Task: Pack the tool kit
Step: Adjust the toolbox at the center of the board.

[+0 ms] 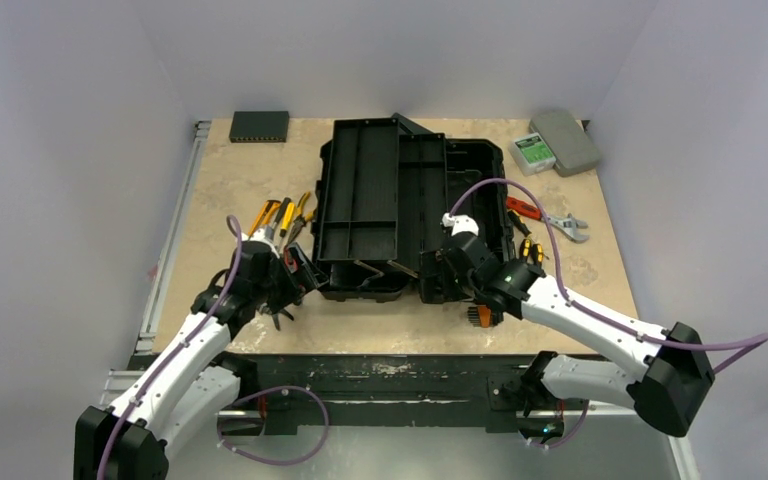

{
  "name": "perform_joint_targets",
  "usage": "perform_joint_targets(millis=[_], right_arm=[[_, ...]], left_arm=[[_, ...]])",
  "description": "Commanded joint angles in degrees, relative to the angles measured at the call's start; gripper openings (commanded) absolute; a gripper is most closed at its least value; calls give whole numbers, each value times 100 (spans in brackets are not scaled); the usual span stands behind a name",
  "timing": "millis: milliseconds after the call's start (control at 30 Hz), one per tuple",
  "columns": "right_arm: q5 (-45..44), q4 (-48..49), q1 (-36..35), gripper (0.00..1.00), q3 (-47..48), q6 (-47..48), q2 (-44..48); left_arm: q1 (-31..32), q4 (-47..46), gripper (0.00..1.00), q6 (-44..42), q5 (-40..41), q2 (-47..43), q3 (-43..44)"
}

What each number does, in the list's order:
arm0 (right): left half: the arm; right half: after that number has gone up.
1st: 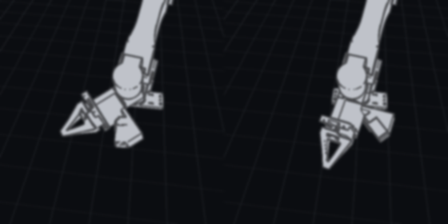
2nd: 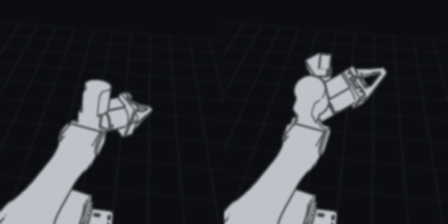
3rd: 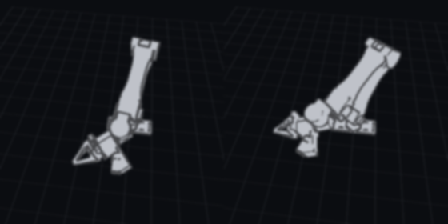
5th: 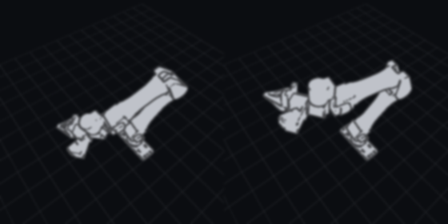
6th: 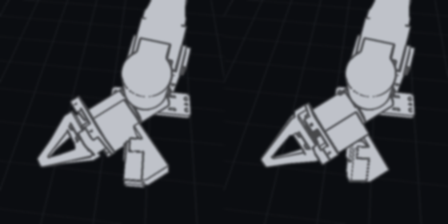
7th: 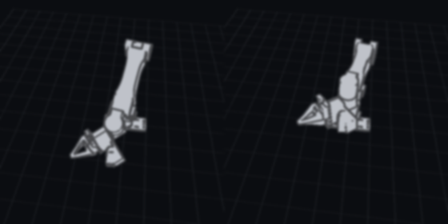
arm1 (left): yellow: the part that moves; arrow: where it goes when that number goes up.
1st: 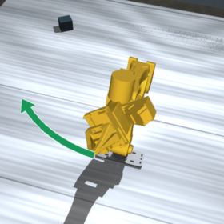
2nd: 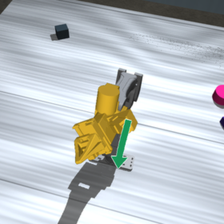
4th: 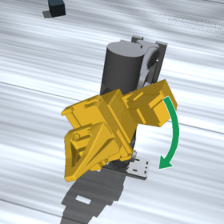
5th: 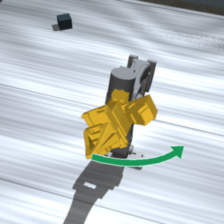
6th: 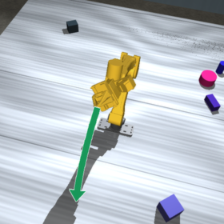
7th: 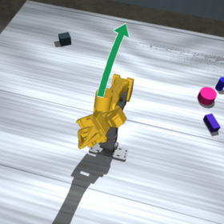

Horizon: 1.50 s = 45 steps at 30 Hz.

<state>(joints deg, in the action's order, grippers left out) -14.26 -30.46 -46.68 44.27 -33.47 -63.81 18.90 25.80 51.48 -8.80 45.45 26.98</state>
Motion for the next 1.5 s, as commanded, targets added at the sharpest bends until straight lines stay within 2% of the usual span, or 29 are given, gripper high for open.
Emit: perform_joint_targets(millis=[0, 300, 533, 667, 833, 1033, 1333, 1467], right_arm=[[-656, -122, 56, 99, 152, 65, -403], [-100, 232, 883, 99, 349, 666, -609], [55, 140, 953, 99, 600, 742, -588], [216, 105, 951, 99, 678, 831, -6], [32, -22, 950, 99, 723, 916, 758], [-671, -145, 958, 99, 646, 860, 1363], [-1574, 468, 951, 99, 357, 672, 2071], [-1788, 589, 955, 99, 313, 662, 2252]], left_arm=[[25, -583, 89, -36, -116, 10, 7], [26, -365, 88, -230, 147, 143, 310], [14, 340, 89, -520, 744, -121, 762], [15, 727, 91, -616, 1205, -307, 980], [13, 1043, 93, -716, 1765, -533, 1160], [17, 1300, 94, -793, 2207, -555, 1309], [18, 1143, 94, -262, 2429, -89, 1055], [18, 1039, 85, -151, 2593, 276, 1025]])
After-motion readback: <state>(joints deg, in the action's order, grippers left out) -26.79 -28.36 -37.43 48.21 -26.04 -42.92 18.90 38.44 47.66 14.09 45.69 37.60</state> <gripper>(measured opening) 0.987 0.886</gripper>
